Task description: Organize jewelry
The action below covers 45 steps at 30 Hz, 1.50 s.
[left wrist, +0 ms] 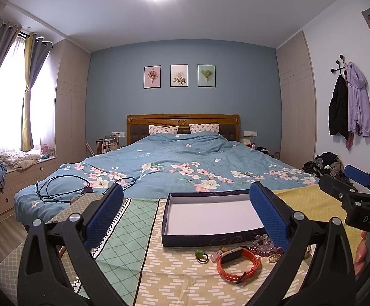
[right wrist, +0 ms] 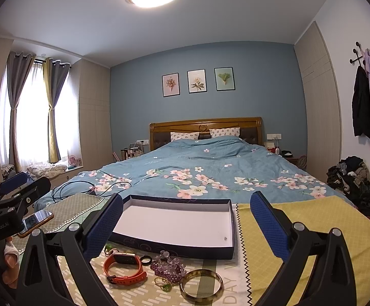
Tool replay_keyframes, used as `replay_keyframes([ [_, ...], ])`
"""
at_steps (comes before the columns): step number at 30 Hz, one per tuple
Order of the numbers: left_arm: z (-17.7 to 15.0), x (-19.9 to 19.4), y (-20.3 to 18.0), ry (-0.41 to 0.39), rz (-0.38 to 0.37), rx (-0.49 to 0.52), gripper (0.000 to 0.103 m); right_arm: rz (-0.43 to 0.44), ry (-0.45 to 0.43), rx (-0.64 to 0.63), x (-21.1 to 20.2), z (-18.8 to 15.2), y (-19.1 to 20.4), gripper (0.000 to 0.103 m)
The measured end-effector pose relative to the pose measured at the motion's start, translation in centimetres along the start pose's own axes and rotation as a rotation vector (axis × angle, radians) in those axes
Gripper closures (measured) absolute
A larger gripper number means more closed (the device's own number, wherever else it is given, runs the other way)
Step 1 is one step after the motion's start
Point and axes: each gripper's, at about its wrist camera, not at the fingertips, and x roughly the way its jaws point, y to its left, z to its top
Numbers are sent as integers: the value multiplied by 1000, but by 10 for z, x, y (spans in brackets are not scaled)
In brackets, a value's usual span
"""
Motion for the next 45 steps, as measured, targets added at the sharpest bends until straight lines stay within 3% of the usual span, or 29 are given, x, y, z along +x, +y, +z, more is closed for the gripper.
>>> replay_keyframes([
  [45, -3, 3, 0, 12, -3, -2, 6, 9, 11, 5, 5, 0, -2, 7],
])
